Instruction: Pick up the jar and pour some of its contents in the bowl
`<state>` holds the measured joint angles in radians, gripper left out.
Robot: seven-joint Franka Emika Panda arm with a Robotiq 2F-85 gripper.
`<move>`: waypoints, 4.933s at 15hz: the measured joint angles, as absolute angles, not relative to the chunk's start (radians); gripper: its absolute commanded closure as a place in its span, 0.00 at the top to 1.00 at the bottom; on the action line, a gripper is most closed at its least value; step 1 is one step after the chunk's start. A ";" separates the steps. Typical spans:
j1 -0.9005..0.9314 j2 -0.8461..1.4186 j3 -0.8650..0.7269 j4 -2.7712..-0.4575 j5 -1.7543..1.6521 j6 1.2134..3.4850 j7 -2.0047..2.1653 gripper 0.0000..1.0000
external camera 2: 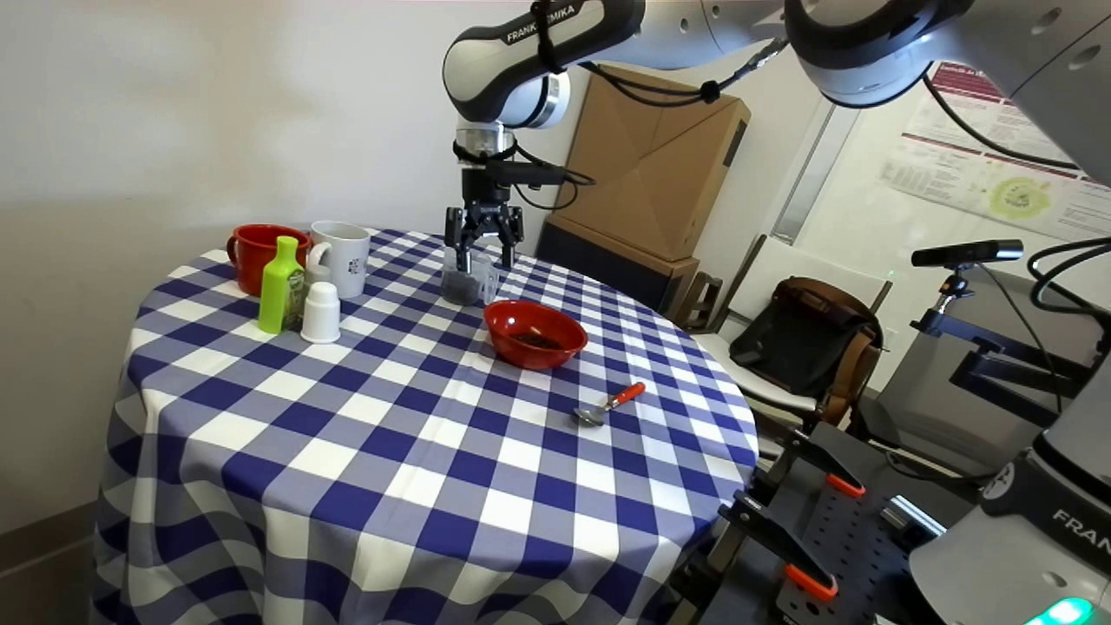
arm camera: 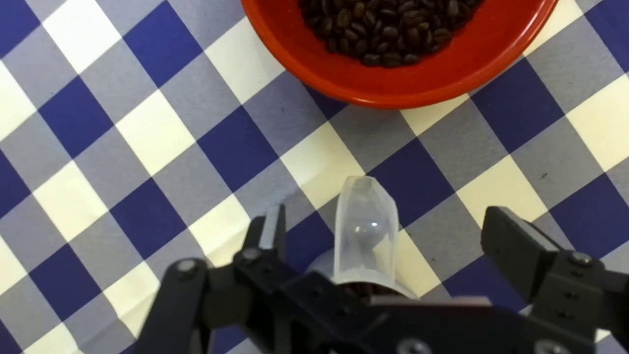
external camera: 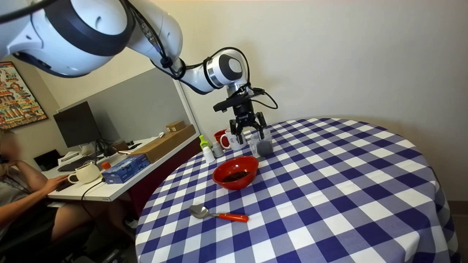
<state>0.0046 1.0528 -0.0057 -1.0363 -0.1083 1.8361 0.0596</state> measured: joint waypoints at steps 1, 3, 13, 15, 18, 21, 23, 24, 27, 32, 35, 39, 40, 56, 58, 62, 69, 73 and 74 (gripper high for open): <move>0.002 1.067 -0.008 -1.015 -0.108 1.825 0.060 0.68; 0.000 1.092 -0.015 -0.976 -0.108 1.806 0.060 0.53; -0.002 1.149 -0.019 -0.890 -0.108 1.755 0.059 0.09; -0.001 1.148 -0.019 -0.887 -0.109 1.755 0.058 0.09; 0.000 1.132 -0.019 -0.885 -0.134 1.746 0.011 0.09; 0.005 1.087 -0.027 -0.886 -0.214 1.705 -0.091 0.09; 0.007 1.042 -0.032 -0.891 -0.271 1.675 -0.179 0.09; 0.007 1.018 -0.032 -0.897 -0.293 1.664 -0.227 0.09; 0.015 0.938 -0.031 -0.960 -0.348 1.651 -0.359 0.09; 0.066 0.830 -0.023 -1.186 -0.446 1.660 -0.475 0.09; 0.103 0.790 -0.012 -1.334 -0.531 1.679 -0.500 0.09; 0.145 0.715 0.000 -1.528 -0.697 1.700 -0.504 0.09; 0.150 0.689 0.007 -1.577 -0.743 1.701 -0.504 0.09; 0.206 0.519 0.124 -2.125 -1.462 1.652 -0.340 0.08; 0.213 0.526 0.131 -2.140 -1.522 1.632 -0.322 0.08; 0.227 0.548 0.144 -2.164 -1.602 1.588 -0.313 0.08; 0.238 0.612 0.145 -2.167 -1.716 1.473 -0.301 0.08; 0.249 0.651 0.145 -2.157 -1.780 1.394 -0.301 0.08; 0.253 0.663 0.145 -2.157 -1.799 1.374 -0.300 0.08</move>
<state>0.2527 0.6632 0.1450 -2.1571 -1.7989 1.3738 -0.2995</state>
